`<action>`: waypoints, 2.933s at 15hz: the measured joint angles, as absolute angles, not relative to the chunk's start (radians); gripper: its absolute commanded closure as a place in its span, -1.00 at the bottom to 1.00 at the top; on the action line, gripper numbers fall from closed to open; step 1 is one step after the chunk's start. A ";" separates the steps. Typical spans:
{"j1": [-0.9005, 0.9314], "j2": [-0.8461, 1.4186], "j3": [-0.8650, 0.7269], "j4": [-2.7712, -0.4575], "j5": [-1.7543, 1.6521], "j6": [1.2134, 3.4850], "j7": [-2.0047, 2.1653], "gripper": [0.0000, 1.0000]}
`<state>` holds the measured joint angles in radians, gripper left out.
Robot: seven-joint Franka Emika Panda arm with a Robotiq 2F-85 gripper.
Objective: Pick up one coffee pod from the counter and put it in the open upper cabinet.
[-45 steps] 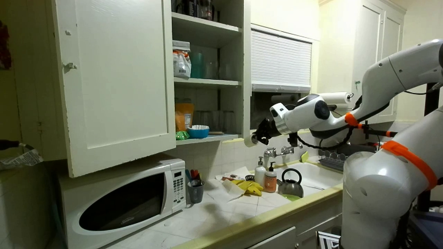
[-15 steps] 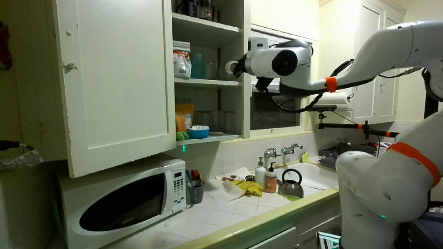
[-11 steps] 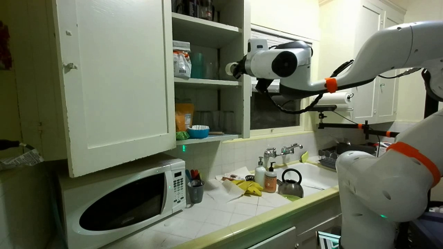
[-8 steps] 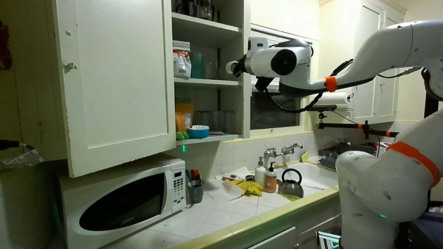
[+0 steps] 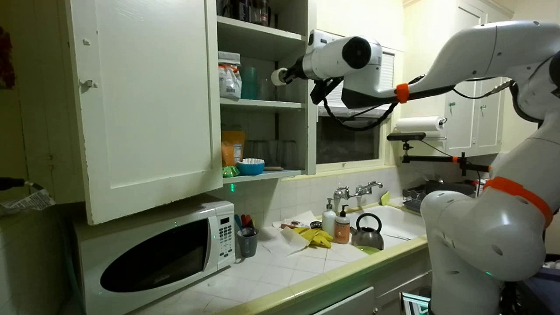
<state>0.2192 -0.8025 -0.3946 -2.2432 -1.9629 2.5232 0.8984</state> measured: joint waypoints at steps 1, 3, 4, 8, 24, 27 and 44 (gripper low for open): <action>0.231 -0.781 -0.415 -2.212 -1.932 2.581 0.897 0.93; 0.245 -0.741 -0.452 -2.160 -1.869 2.655 0.891 0.73; 0.248 -0.731 -0.459 -2.150 -1.865 2.655 0.887 0.73; 0.248 -0.727 -0.456 -2.152 -1.863 2.655 0.887 0.93; 0.267 -0.428 -0.535 -1.922 -1.663 2.655 0.900 0.93; 0.278 -0.371 -0.556 -1.882 -1.604 2.655 0.891 0.93; 0.261 -0.210 -0.649 -1.764 -1.335 2.817 0.796 0.93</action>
<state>0.2608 -0.2096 -0.6486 -1.7640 -1.3348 2.8165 0.7963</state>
